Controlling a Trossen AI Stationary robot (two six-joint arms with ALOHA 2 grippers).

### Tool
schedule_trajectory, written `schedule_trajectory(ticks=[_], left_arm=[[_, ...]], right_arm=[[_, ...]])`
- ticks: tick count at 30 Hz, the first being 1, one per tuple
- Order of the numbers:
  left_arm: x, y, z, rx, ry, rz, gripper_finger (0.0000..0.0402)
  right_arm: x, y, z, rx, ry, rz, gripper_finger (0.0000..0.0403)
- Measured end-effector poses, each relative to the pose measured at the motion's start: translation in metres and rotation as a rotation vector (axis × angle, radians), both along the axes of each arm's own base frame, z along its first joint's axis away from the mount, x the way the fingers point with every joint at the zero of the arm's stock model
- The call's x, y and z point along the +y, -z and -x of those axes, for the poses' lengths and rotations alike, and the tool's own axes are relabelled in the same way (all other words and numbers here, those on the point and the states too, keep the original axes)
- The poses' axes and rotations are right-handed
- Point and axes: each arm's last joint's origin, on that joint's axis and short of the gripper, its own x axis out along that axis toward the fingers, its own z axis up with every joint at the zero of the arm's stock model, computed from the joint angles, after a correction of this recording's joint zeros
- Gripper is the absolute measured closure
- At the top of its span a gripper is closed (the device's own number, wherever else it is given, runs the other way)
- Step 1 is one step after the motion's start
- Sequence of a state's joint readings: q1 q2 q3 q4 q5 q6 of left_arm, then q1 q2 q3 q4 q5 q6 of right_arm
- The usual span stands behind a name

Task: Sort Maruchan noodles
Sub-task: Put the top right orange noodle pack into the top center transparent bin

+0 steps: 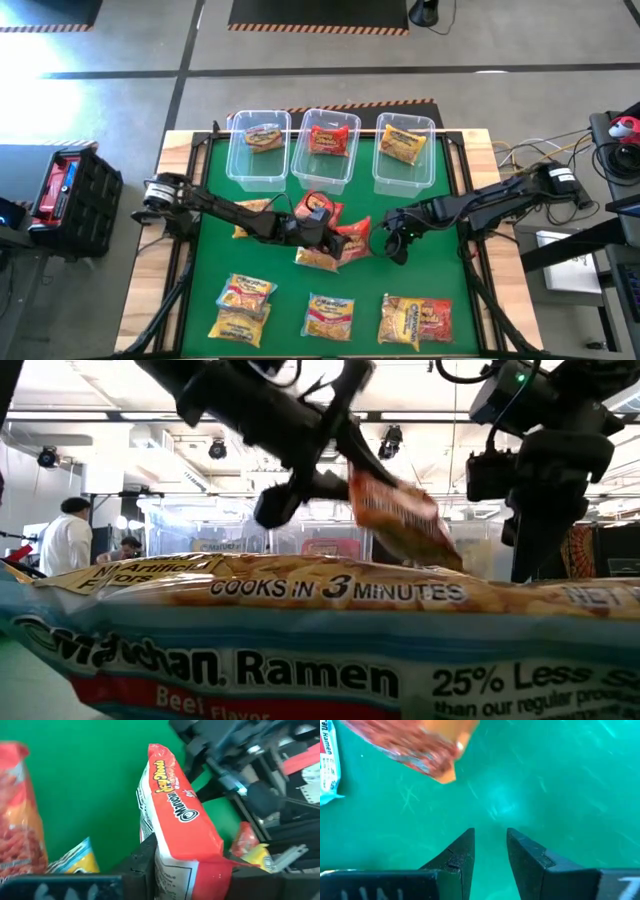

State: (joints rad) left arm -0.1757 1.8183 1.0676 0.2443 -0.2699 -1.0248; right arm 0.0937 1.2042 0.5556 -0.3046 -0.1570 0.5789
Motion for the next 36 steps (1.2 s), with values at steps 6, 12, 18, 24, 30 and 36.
schedule_trajectory(ticks=[6,12,18,24,30,36], left_arm=[[0.002,-0.019,0.005,-0.044,0.011,-0.041,0.0321],[0.008,-0.033,0.012,-0.046,-0.024,-0.084,0.0323],[0.019,-0.051,0.018,-0.084,-0.041,-0.124,0.0323],[0.037,-0.067,0.025,-0.087,-0.069,-0.191,0.0323],[0.069,-0.084,0.035,-0.092,-0.132,-0.291,0.0323],[0.107,-0.097,0.045,-0.079,-0.196,-0.387,0.0323]], right_arm=[[0.000,-0.001,0.002,0.004,-0.004,0.005,0.0300],[0.000,0.000,0.002,0.009,-0.006,0.008,0.0300],[0.000,0.001,0.004,0.025,-0.012,0.013,0.0300],[-0.001,0.001,0.004,0.026,-0.011,0.014,0.0300],[-0.001,0.001,0.005,0.027,-0.005,0.039,0.0300],[-0.002,0.002,0.005,0.022,-0.005,0.077,0.0300]])
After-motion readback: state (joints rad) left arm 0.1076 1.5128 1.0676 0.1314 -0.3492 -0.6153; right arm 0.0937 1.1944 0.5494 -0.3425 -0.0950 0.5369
